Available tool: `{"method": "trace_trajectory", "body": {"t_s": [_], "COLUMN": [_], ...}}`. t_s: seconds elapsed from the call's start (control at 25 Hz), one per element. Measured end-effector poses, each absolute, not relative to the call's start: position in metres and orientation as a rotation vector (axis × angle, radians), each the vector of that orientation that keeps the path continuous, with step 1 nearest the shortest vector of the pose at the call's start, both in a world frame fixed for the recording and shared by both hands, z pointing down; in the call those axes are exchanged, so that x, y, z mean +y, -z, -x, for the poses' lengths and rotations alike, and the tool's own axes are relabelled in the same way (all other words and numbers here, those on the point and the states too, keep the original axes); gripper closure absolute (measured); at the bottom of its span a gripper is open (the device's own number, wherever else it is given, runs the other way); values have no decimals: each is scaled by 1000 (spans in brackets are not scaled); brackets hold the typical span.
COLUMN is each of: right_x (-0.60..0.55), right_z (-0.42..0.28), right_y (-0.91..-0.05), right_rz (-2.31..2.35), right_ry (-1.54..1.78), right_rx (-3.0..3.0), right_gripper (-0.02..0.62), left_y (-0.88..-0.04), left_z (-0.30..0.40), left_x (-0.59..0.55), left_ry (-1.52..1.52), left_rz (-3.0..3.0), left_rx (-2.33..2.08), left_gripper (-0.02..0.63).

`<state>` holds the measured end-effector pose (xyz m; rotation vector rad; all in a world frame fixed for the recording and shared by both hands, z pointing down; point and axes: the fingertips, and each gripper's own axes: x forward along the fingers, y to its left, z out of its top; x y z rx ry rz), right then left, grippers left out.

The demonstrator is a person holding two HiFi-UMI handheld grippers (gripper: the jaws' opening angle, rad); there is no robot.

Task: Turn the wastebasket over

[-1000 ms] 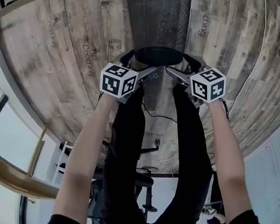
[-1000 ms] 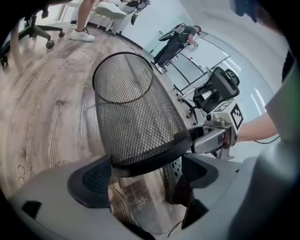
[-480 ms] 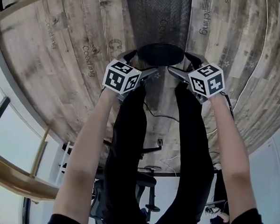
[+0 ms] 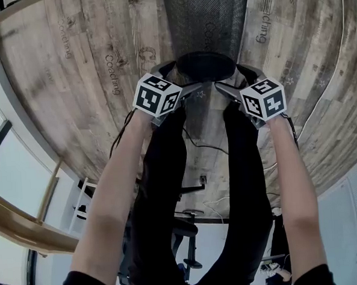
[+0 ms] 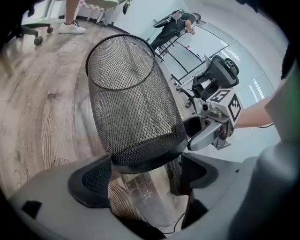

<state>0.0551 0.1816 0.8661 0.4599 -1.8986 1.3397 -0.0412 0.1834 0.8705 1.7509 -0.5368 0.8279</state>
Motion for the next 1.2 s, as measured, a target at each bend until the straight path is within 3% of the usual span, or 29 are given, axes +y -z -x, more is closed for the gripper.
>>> {"method": "trace_trajectory", "body": {"t_s": [0.56,0.72,1.2], "right_x": [100,67,-11], "right_z": [-77,-76,-36], "right_y": [-801,-779,-769], "right_rz": [-508,-435,-230], "right_ry": [-1220,-1052,-522], "right_rx": [-1962,-1989,-2050], "right_gripper": [207,207,207], "left_y": [-823,-830,-853], "left_z": [30,32,5], "left_x": [173,169,161], "left_ry": [-869,-1011,-1042], "left_rz": [-1579,-1535,-1409], "left_rx": [-969,-1018,-980], "left_gripper": [146,146,140]}}
